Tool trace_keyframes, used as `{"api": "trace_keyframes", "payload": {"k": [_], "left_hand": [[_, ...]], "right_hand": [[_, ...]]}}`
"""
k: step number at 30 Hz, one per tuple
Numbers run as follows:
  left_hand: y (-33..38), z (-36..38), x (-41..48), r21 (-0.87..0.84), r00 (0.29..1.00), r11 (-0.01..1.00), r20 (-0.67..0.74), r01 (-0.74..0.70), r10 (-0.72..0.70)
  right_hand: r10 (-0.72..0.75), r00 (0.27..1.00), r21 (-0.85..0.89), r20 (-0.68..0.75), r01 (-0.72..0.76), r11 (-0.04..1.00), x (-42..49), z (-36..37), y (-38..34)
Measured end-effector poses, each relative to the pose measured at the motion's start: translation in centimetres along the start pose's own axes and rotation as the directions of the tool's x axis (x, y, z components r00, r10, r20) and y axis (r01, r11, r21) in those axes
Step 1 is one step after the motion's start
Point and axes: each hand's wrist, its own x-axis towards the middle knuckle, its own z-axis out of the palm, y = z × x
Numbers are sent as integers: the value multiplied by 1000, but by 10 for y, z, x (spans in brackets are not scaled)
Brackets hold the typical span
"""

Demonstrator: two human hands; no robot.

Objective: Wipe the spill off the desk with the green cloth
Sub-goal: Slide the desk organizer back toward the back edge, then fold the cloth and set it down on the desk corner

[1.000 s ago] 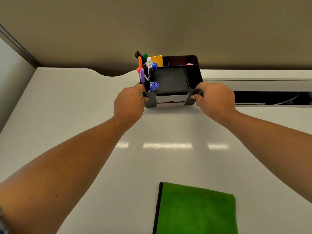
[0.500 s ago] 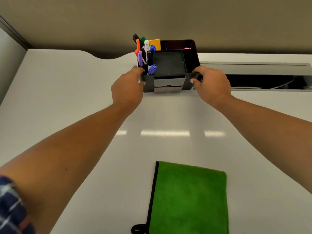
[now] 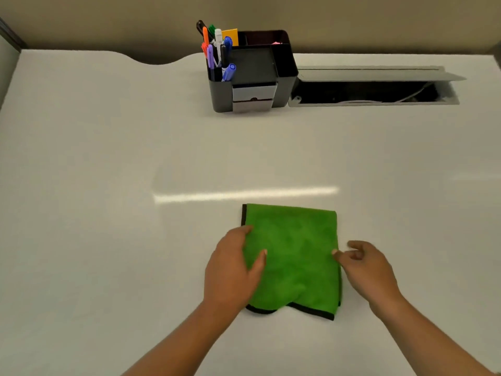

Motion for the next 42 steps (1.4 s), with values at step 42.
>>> {"api": "trace_keyframes", "payload": {"k": [42], "left_hand": [[294, 186, 84, -655, 864, 627, 500, 422, -60]], "right_hand": [[-354, 892, 765, 281, 15, 644, 139, -321, 49]]}}
